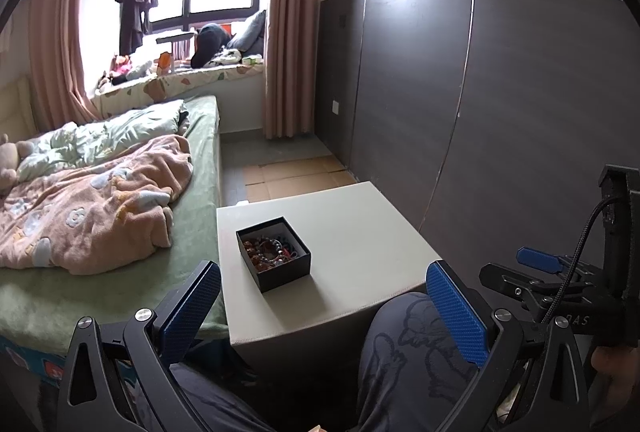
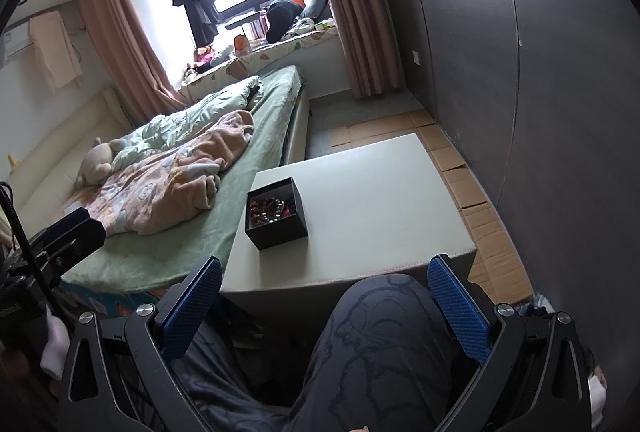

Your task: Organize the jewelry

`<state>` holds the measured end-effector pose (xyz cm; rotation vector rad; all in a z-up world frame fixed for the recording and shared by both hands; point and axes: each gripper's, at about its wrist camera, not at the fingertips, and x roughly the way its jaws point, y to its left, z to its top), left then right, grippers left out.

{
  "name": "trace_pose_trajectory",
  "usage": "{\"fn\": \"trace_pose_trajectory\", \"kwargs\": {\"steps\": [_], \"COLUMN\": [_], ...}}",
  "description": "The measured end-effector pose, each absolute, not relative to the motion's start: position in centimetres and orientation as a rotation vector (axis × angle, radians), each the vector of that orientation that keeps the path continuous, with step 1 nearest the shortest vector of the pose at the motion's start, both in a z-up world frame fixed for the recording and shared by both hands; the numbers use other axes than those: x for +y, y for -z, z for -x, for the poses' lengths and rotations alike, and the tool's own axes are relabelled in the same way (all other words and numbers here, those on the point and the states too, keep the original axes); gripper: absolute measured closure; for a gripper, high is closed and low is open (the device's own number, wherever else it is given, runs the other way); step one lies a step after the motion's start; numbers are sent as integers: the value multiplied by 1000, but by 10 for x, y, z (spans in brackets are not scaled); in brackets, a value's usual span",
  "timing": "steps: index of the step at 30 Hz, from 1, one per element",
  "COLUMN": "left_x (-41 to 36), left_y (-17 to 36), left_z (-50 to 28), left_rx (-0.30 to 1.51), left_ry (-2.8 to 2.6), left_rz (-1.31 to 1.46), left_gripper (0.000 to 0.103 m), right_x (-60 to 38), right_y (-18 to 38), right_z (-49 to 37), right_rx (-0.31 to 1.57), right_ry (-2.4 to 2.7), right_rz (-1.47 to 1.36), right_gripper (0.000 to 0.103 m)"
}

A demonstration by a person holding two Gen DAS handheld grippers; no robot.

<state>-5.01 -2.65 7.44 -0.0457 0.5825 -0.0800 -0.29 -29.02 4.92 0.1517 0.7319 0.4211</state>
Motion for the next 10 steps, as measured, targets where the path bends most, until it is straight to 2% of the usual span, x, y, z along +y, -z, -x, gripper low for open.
{"fn": "trace_pose_trajectory", "kwargs": {"steps": [10], "left_x": [-19], "left_y": [-73], "left_z": [48], "left_rx": [598], "left_ry": [60], "left_rz": [88], "left_gripper": [1], "right_x": [-290], "right_y": [-45], "right_z": [2], "right_rx": [751], "right_ry": [-419], "right_rz": [-153], "right_gripper": [0]}}
